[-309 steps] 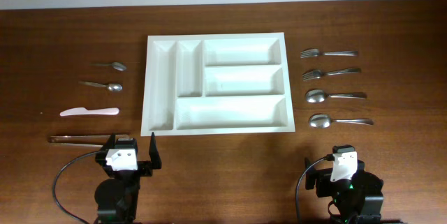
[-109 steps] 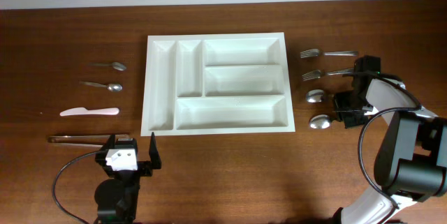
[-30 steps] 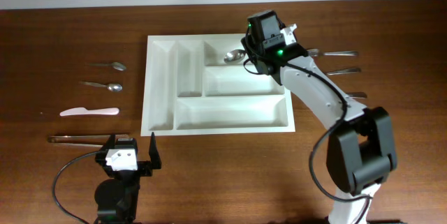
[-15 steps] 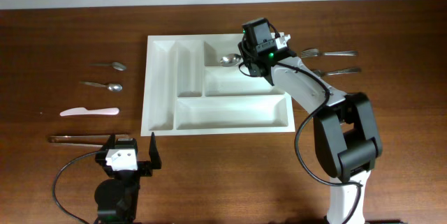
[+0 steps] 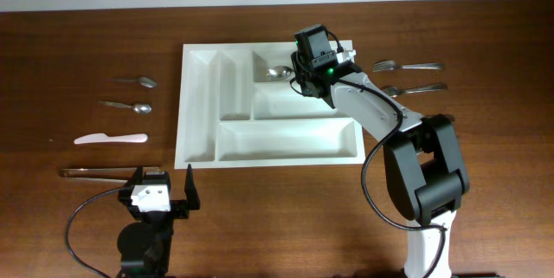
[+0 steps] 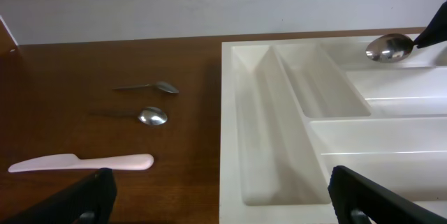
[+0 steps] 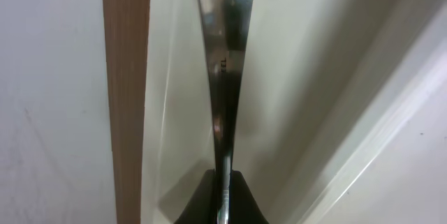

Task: Pack container
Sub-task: 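Carry the spoon with the right gripper into the tray's top-right compartment, then open the right gripper to release the spoon in the compartment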

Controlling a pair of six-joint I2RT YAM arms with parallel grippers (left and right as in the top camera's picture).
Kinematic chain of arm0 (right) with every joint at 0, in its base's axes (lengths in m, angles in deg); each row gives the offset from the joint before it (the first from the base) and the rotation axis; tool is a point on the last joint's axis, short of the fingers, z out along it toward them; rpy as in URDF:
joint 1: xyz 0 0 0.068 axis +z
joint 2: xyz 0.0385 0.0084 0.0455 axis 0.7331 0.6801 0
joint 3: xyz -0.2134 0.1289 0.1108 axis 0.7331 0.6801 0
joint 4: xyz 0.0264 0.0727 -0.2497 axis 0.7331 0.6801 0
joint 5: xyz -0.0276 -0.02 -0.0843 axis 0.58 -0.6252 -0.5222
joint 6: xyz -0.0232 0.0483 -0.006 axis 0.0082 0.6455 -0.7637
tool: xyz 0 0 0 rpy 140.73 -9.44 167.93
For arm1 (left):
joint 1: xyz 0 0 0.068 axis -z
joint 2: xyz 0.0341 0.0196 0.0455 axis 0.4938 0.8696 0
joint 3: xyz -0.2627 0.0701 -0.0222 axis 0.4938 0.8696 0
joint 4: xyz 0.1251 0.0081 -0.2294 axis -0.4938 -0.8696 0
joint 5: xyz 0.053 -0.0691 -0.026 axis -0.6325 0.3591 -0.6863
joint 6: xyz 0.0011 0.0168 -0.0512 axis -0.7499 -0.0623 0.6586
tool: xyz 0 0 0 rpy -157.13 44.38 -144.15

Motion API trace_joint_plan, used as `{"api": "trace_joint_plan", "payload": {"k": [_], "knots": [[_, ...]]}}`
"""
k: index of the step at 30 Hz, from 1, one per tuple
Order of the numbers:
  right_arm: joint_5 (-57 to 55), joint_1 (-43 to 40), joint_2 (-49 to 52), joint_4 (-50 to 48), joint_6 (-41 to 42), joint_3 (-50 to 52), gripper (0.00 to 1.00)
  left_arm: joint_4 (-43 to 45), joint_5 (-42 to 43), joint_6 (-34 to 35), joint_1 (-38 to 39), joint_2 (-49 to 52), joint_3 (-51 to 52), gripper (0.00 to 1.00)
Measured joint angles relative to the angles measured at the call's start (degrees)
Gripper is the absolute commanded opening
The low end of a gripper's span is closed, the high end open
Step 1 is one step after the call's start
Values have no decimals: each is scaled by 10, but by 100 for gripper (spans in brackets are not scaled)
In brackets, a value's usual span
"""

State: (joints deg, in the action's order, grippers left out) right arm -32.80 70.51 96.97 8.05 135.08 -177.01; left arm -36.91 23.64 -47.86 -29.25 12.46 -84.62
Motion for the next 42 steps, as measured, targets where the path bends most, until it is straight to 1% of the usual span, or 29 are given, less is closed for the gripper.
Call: {"api": "trace_joint_plan", "payload": {"k": [8,18,23,24,25,27,28,30,31,35,36,42], "knots": [[-3,0,0,-15,30,0,4,0,0,0,0,0,0,99],[-3,0,16,-16,31,0,4,0,0,0,0,0,0,99],[-3,0,29,-37,22,0,4,0,0,0,0,0,0,99],[-3,0,30,-43,18,0,8,0,0,0,0,0,0,99],[-3,0,30,-49,16,0,21,0,0,0,0,0,0,99],[-5,0,30,-64,11,0,52,0,0,0,0,0,0,99],[-5,0,30,-76,1,0,68,0,0,0,0,0,0,99],[-5,0,30,-101,-18,0,82,0,0,0,0,0,0,99],[-5,0,30,-111,-29,0,86,0,0,0,0,0,0,99],[-3,0,30,-120,-63,-4,95,0,0,0,0,0,0,99],[-2,0,30,-120,-72,-6,99,0,0,0,0,0,0,99],[-2,-1,30,-103,-163,-49,99,0,0,0,0,0,0,99]]}}
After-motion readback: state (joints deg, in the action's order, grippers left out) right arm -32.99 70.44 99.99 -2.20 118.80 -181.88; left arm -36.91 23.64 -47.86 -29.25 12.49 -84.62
